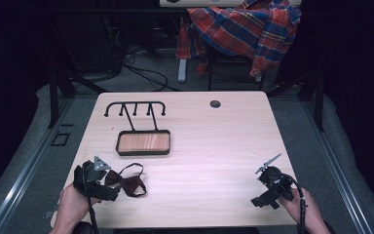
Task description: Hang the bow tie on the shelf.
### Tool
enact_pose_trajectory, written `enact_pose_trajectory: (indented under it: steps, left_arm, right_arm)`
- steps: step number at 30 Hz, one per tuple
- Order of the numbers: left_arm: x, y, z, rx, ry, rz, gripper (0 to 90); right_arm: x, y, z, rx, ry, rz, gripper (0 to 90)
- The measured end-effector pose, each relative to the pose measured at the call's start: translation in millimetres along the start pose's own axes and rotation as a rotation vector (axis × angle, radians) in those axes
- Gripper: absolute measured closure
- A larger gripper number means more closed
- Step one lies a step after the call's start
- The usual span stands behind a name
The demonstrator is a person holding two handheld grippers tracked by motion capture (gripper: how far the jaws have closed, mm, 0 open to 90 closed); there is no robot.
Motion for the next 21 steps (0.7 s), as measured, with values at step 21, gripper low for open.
enact_pose_trajectory:
  steps: [21]
  left_arm:
    - [-5.1, 3.3, 24.7, 0.032, 0.109, -0.018, 14.3]
  right_arm:
    - [-4.5, 1.4, -1.7, 0.002, -0.013, 0.005, 15.6]
Point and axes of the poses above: each handheld gripper's, and its own axes: y roughly forward along the jaws, x roughly out of its underside, z roughly to its right, the point moved 10 cm from there along y, roughly forward along the jaws, and after that the axes turned 7 degrees about -z, right-handed, at the moved point
